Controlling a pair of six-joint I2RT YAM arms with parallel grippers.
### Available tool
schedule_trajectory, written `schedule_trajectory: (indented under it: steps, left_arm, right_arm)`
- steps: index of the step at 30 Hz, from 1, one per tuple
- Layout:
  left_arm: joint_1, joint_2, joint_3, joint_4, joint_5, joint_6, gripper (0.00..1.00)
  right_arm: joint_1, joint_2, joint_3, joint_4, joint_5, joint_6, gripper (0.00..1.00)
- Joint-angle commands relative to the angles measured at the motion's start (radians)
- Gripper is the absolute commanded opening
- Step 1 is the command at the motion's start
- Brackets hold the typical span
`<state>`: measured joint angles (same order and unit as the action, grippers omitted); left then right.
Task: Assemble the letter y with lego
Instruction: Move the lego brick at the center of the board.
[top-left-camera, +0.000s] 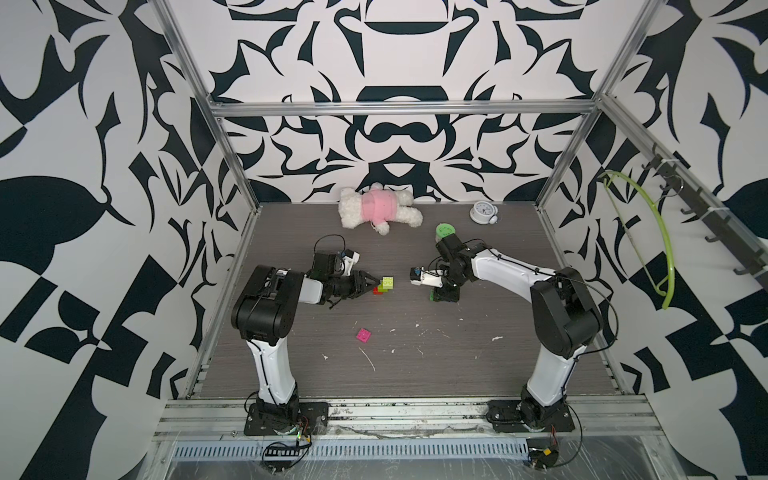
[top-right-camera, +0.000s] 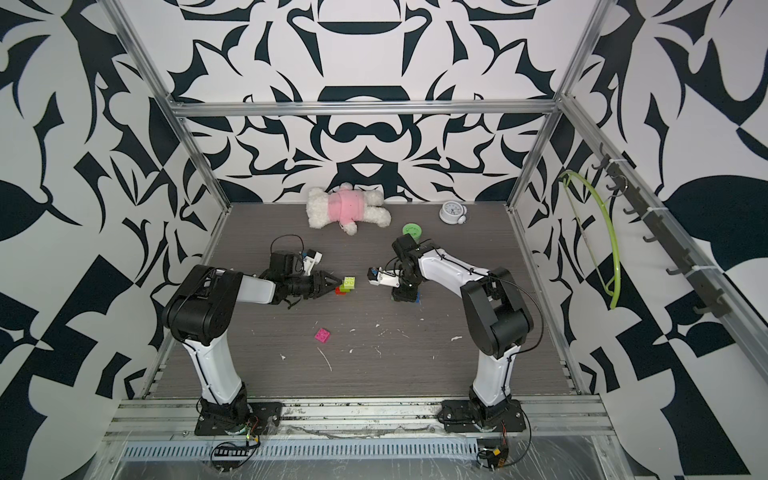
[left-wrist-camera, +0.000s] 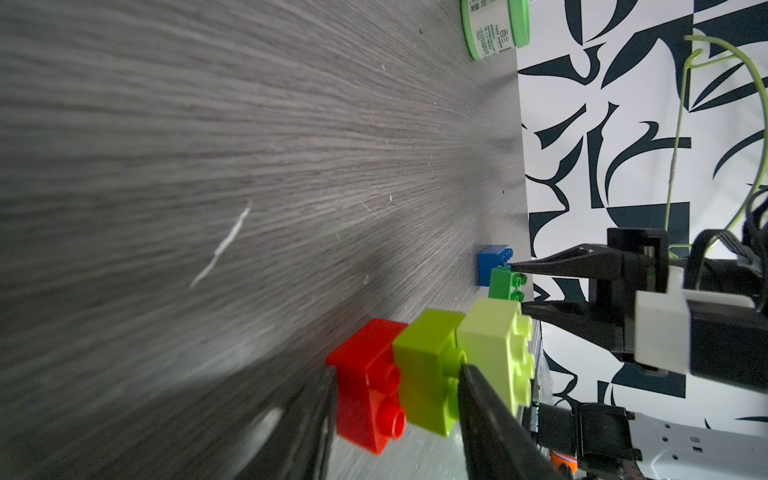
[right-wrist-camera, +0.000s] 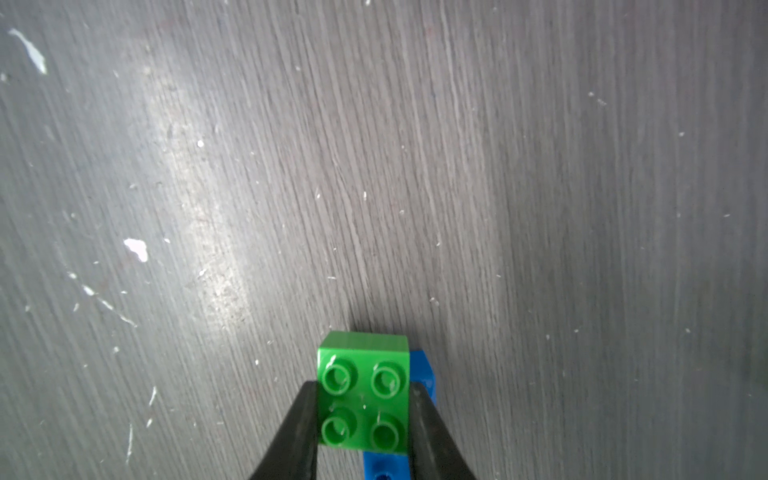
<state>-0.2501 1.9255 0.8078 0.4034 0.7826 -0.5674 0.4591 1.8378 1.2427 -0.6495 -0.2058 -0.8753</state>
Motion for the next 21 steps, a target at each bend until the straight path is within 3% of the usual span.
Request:
schedule_trajectory:
  steps: [1,9,21]
  left_arm:
    - [-0.001,0.084,-0.051,-0.226,-0.166,0.029,0.51]
    - [0.000,0.086,-0.050,-0.228,-0.167,0.029,0.51]
    - [0.000,0.086,-0.050,-0.228,-0.167,0.029,0.51]
  right_arm:
    - [-0.027,0.068,-0.053,-0.106,0.013,0.020,0.00]
    - [-0.027,-0.104,0.005,-0.090,-0.081,0.018,0.00]
    - [-0.072,-0.114,-0.056,-0.020,0.002,0.072,0.00]
